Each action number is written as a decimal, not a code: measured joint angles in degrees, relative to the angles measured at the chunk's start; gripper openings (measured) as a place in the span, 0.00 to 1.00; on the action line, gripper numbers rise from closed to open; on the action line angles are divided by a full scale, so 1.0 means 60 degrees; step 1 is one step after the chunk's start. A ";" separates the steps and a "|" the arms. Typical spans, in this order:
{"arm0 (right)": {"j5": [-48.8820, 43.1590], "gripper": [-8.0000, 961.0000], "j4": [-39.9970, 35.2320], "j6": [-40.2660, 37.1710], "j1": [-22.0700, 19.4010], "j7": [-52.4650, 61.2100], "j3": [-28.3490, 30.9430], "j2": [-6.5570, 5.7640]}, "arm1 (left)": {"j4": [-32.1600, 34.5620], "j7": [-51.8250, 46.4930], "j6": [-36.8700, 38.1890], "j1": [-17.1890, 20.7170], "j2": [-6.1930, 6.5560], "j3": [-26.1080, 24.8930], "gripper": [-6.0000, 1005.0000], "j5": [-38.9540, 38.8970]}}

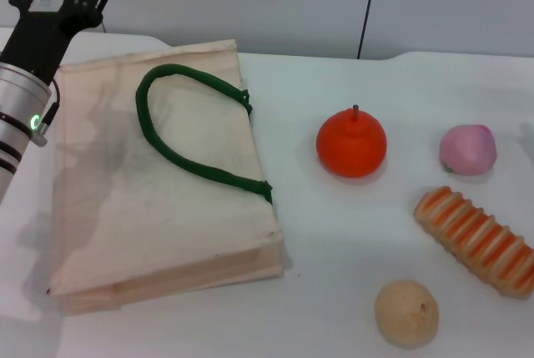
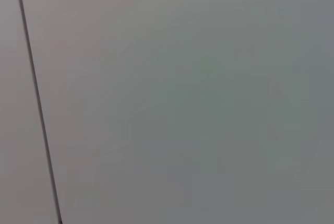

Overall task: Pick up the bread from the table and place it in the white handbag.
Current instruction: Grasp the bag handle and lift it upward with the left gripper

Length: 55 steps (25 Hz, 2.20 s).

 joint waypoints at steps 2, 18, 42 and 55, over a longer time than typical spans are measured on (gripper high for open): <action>0.0000 0.92 0.0000 0.0000 0.0001 0.0003 0.0000 0.0000 | 0.0000 0.0000 0.0004 -0.0002 0.0000 -0.0007 0.68 -0.0003; 0.0000 0.92 -0.0002 0.0001 -0.0017 0.0016 0.0000 0.0000 | -0.0126 -0.1032 -0.1106 -0.0159 0.0040 0.0036 0.68 -0.0104; 0.0000 0.92 -0.0014 0.0000 -0.0133 -0.0002 0.0000 -0.0029 | -0.7293 -1.4204 0.0891 -0.2542 0.1026 0.0344 0.67 1.0693; 0.0001 0.92 -0.0030 0.0001 -0.0112 -0.0010 0.0130 -0.0030 | -0.6936 -1.4077 0.0190 -0.3315 0.1053 0.0356 0.68 1.2907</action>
